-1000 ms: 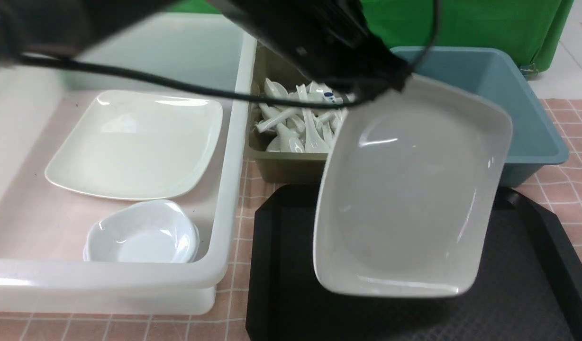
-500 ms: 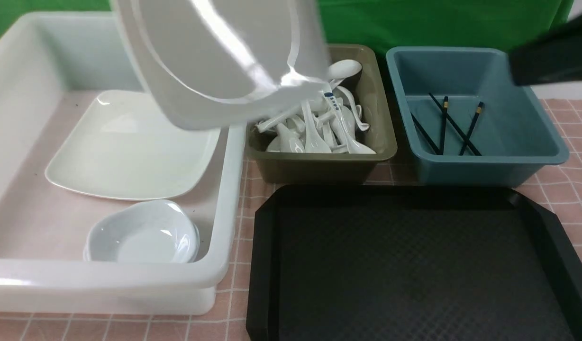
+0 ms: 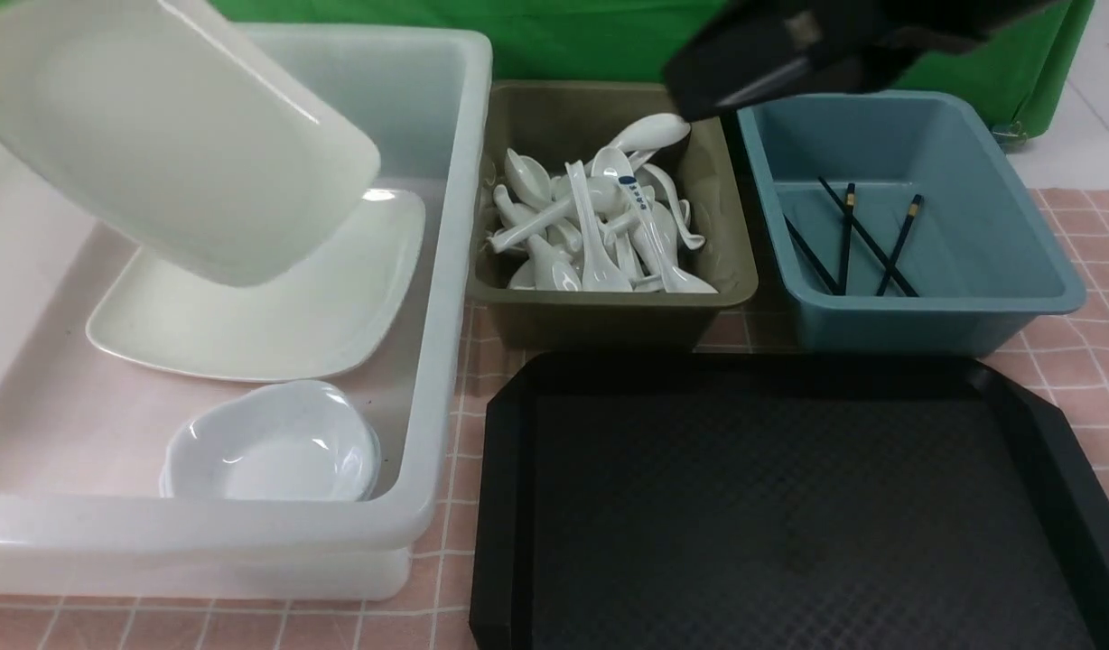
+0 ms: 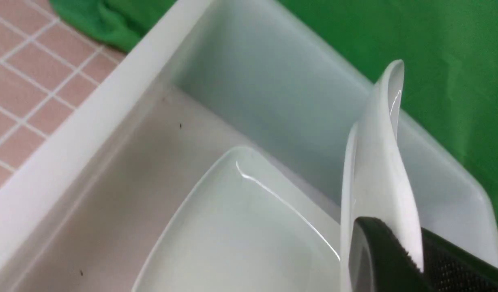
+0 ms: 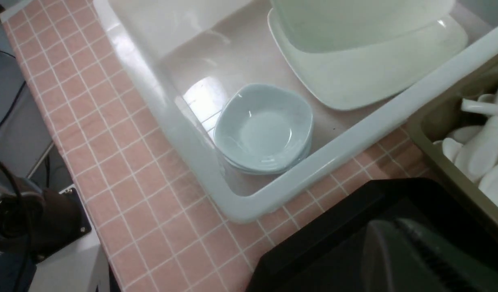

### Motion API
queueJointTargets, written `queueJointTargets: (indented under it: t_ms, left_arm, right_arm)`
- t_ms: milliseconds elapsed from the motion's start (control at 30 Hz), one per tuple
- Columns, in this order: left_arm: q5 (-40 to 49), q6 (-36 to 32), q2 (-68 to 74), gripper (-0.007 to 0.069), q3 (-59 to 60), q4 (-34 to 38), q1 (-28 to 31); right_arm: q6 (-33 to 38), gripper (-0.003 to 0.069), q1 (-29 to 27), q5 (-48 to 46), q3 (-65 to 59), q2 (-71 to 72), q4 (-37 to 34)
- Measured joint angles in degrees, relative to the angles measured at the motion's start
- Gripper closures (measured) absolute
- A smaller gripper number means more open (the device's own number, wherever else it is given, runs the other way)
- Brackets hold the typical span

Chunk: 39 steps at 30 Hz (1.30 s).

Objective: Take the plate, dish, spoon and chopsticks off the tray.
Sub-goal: Use the left arm to put the plate into the large storage box on the left

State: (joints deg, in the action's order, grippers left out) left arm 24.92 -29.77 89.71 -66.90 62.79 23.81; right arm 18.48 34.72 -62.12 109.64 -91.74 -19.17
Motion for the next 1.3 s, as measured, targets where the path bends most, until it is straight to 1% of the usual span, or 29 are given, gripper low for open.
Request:
queueJointTargets:
  t_ms: [133, 267, 400, 533, 567, 700, 733, 800, 867, 900, 933, 967, 1000, 1067, 1100, 1133, 1167, 1200, 1267, 1300]
  left_arm:
    - [-1.9, -4.3, 4.9, 0.0606, 1.6, 5.6, -1.5]
    - [-5.0, -5.2, 8.6, 0.0606, 1.6, 7.1, -3.5]
    - [-6.6, -5.2, 10.7, 0.0607, 1.6, 8.0, -4.0]
    - [-6.6, -5.1, 11.8, 0.0608, 1.6, 6.5, -4.0]
    - [-6.6, -5.1, 12.2, 0.0608, 1.6, 5.0, -4.0]
    - [-6.0, -4.7, 13.1, 0.0573, 1.6, 1.3, -4.0]
    - [-5.7, -4.5, 13.4, 0.0557, 1.6, 0.2, -4.0]
    - [-4.5, -3.8, 14.2, 0.0496, 1.6, -1.8, -4.0]
    - [-2.8, -2.9, 15.3, 0.0414, 1.6, -4.4, -4.0]
    - [-2.6, -2.9, 15.6, 0.0398, 1.6, -4.8, -4.1]
    - [-2.1, -2.8, 16.3, 0.0341, 1.6, -6.6, -4.1]
    - [-2.1, -2.8, 16.4, 0.0333, 1.6, -6.8, -4.1]
    - [-2.0, -2.8, 16.9, 0.0279, 1.6, -8.4, -4.1]
    - [-2.0, -2.7, 17.3, 0.0229, 1.6, -9.7, -4.1]
    - [-2.3, -2.7, 17.4, 0.0177, 1.5, -10.7, -4.1]
    - [-2.3, -2.7, 17.4, 0.0177, 1.4, -10.8, -4.1]
    - [-2.2, -2.6, 17.3, 0.0148, 0.8, -12.0, -4.1]
    - [-1.6, -2.3, 17.0, 0.0138, -0.2, -13.1, -4.1]
    - [-0.1, -1.6, 16.5, 0.0140, -1.3, -14.5, -4.1]
    - [2.4, -1.3, 15.6, 0.0165, -2.6, -15.4, -4.1]
  right_arm:
    - [-1.3, 0.0629, 0.5, -0.8, 2.6, -4.2, 0.0]
    - [-1.7, 0.0629, 0.5, -0.9, 3.6, -6.0, 0.2]
    - [-1.7, 0.0629, 0.5, -0.9, 3.7, -5.9, 0.2]
    - [-1.7, 0.0629, 0.5, -1.0, 3.7, -5.9, 0.2]
    - [-1.7, 0.0629, 0.5, -1.0, 3.7, -5.9, 0.2]
    - [-1.7, 0.0629, 0.5, -0.9, 3.7, -5.9, 0.2]
    - [-1.7, 0.0629, 0.5, -0.9, 3.7, -5.9, 0.2]
    - [-1.7, 0.0629, 0.5, -0.8, 3.7, -5.9, 0.2]
    - [-1.7, 0.0629, 0.5, -0.8, 3.7, -5.9, 0.2]
    - [-1.7, 0.0629, 0.5, -0.8, 3.7, -5.9, 0.2]
    - [-1.7, 0.0629, 0.5, -0.8, 3.7, -5.9, 0.2]
    - [-1.7, 0.0629, 0.5, -0.8, 3.7, -5.9, 0.2]
    - [-1.7, 0.0629, 0.5, -0.9, 3.7, -5.9, 0.1]
    - [-1.8, 0.0629, 0.5, -1.0, 3.7, -5.9, 0.1]
    - [-1.8, 0.0629, 0.5, -1.2, 3.7, -5.9, 0.1]
    - [-1.8, 0.0629, 0.5, -1.3, 3.7, -5.9, 0.1]
    - [-1.8, 0.0629, 0.5, -1.7, 3.7, -5.9, 0.1]
    - [-1.8, 0.0629, 0.5, -2.2, 3.7, -5.8, 0.1]
    - [-1.8, 0.0629, 0.5, -2.4, 3.7, -5.7, 0.2]
    - [-2.5, 0.0629, 0.5, -2.4, 3.7, -5.4, 0.9]
